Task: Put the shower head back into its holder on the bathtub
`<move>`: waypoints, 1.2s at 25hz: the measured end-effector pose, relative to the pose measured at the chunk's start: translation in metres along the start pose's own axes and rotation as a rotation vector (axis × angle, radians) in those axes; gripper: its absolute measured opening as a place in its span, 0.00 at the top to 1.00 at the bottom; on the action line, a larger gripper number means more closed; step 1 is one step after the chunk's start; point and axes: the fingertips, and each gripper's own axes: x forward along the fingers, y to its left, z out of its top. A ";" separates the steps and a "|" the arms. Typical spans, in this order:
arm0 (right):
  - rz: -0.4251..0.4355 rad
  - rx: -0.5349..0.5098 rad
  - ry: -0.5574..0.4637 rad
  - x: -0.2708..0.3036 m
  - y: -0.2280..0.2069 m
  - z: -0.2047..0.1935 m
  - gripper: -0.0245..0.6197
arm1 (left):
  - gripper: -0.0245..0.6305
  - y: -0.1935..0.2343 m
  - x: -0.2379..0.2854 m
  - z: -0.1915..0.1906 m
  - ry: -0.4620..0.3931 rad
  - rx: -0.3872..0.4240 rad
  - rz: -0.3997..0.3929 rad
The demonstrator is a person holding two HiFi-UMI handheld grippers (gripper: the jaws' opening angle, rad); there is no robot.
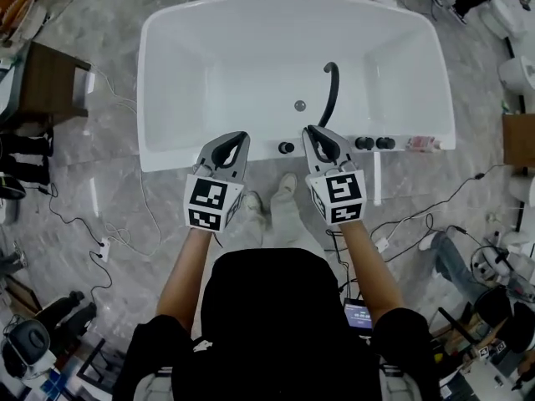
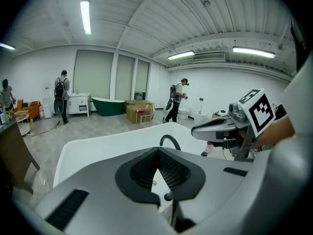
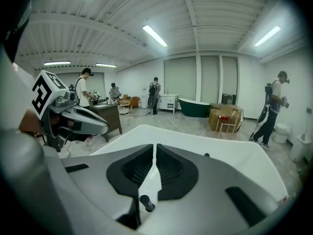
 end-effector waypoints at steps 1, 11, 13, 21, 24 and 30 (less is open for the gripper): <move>-0.010 -0.007 -0.008 -0.004 -0.002 0.008 0.91 | 0.94 0.000 -0.004 0.008 -0.014 0.002 0.003; -0.055 -0.061 -0.176 -0.044 0.000 0.109 0.93 | 0.94 0.003 -0.046 0.088 -0.153 0.064 0.030; -0.046 -0.060 -0.214 -0.050 0.005 0.131 0.93 | 0.94 0.003 -0.056 0.104 -0.178 0.068 0.030; -0.038 -0.071 -0.334 -0.079 0.016 0.190 0.93 | 0.94 0.000 -0.089 0.154 -0.271 0.131 0.045; -0.039 -0.074 -0.354 -0.083 0.020 0.200 0.93 | 0.94 -0.003 -0.099 0.169 -0.301 0.145 0.038; -0.043 -0.064 -0.395 -0.096 0.015 0.217 0.93 | 0.94 -0.012 -0.113 0.198 -0.337 0.182 0.040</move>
